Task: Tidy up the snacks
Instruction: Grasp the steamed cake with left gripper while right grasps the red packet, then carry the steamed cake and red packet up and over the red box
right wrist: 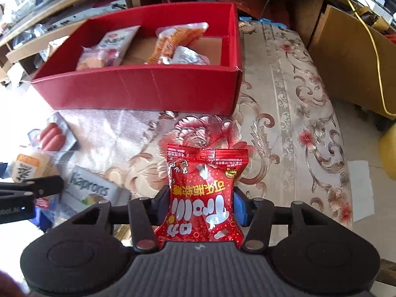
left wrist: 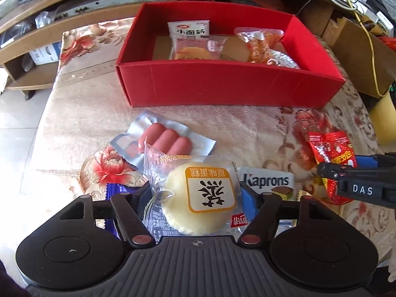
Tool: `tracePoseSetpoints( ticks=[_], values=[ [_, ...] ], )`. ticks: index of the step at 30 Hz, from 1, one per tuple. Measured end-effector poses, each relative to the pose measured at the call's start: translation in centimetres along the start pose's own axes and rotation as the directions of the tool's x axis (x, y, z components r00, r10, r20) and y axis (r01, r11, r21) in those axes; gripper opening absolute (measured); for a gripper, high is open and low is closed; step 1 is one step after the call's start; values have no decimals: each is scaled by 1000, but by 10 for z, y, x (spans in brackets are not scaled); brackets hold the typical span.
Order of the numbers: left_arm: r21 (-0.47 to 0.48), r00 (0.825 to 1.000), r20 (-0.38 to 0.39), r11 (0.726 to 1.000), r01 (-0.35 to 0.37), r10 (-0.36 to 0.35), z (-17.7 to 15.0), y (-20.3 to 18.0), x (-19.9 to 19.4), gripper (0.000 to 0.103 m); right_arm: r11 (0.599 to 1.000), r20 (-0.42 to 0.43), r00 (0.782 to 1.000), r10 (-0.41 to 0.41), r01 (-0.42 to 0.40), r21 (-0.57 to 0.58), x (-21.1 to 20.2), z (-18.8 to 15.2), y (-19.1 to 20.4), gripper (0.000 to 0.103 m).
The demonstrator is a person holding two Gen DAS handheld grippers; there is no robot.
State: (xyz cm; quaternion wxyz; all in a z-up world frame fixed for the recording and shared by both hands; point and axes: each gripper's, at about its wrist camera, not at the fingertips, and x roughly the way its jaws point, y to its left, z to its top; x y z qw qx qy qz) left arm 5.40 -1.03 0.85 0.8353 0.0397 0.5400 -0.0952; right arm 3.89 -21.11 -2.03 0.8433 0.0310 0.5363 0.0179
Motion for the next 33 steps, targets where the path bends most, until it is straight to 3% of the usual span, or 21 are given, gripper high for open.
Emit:
tracePoseSetpoints(
  ticks=[13, 33],
  values=[
    [0, 998, 53, 999, 41, -41, 4, -7, -16, 74, 997, 80, 994, 79, -81, 10, -27, 9, 3, 47],
    [56, 989, 145, 998, -16, 8, 15, -17, -28, 74, 995, 138, 986, 97, -98, 3, -40, 20, 8, 47]
  ],
)
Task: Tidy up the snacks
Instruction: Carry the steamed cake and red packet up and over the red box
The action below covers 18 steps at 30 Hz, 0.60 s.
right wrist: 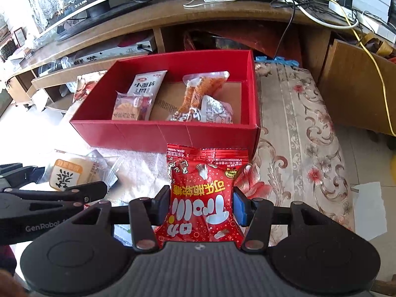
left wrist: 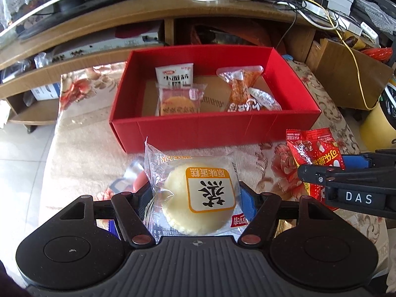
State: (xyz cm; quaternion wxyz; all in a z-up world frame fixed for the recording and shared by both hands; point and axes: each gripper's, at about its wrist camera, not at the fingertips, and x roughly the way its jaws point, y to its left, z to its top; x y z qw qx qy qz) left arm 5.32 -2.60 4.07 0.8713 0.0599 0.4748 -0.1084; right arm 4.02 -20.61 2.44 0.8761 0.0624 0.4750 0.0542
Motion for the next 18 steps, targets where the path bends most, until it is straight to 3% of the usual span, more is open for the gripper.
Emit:
tracePoseSetpoints(
  ticks=[18],
  values=[
    [32, 997, 62, 998, -58, 56, 13, -5, -7, 74, 1000, 30, 1000, 3, -3, -4, -2, 8, 3, 47]
  ],
)
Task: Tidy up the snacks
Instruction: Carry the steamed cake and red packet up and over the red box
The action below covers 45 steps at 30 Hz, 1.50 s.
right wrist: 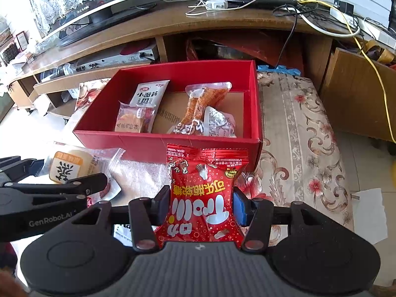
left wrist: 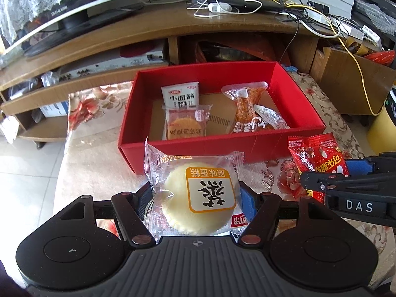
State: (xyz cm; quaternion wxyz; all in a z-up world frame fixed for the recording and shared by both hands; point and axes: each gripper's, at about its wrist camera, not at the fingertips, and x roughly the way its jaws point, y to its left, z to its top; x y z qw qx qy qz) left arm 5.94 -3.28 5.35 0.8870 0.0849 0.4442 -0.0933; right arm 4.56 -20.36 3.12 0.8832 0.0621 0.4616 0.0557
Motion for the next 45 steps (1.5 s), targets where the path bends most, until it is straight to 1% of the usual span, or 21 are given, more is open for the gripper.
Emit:
tracePoseSetpoints(
  ticks=[6, 16, 22, 26, 38, 45],
  values=[
    [23, 999, 38, 999, -39, 39, 12, 0, 0, 74, 1000, 29, 1000, -6, 6, 2, -1, 11, 1, 47],
    [49, 994, 79, 996, -77, 73, 31, -4, 8, 74, 1000, 67, 998, -3, 3, 3, 5, 36, 1, 47],
    [74, 991, 96, 992, -104, 96, 40, -8, 14, 74, 1000, 76, 997, -8, 8, 3, 9, 45, -1, 47],
    [74, 987, 111, 990, -123, 115, 49, -7, 19, 74, 1000, 80, 997, -13, 12, 9, 14, 53, -5, 47],
    [75, 982, 118, 984, -159, 149, 68, -8, 40, 74, 1000, 90, 996, -8, 6, 21, 36, 79, -11, 47],
    [83, 981, 117, 983, -164, 154, 72, -11, 46, 74, 1000, 81, 997, -1, -1, 13, 43, 82, -8, 47]
  ],
)
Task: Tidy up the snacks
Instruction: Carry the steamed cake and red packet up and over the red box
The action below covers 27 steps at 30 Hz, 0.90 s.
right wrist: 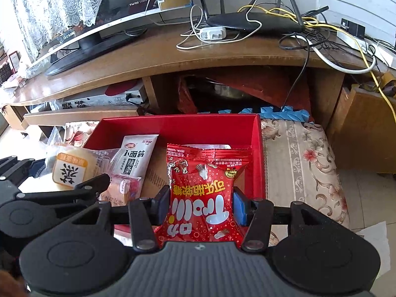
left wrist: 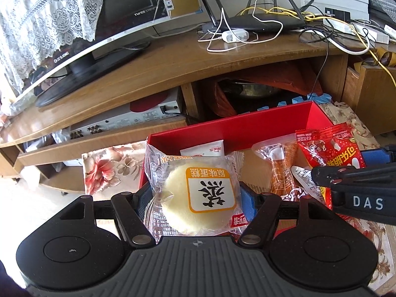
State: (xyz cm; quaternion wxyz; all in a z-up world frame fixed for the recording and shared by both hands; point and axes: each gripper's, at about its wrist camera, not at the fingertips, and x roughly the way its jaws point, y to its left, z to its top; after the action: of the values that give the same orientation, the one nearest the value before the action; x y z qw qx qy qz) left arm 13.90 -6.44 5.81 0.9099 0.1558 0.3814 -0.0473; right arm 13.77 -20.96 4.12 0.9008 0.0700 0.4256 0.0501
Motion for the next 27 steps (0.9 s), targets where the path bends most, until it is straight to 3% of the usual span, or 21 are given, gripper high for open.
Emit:
tracePoseSetpoints(
  ticks=[27],
  values=[
    [1, 1000, -6, 1000, -10, 10, 5, -1, 9, 74, 1000, -20, 1000, 4, -4, -3, 17, 4, 2, 47]
  ],
)
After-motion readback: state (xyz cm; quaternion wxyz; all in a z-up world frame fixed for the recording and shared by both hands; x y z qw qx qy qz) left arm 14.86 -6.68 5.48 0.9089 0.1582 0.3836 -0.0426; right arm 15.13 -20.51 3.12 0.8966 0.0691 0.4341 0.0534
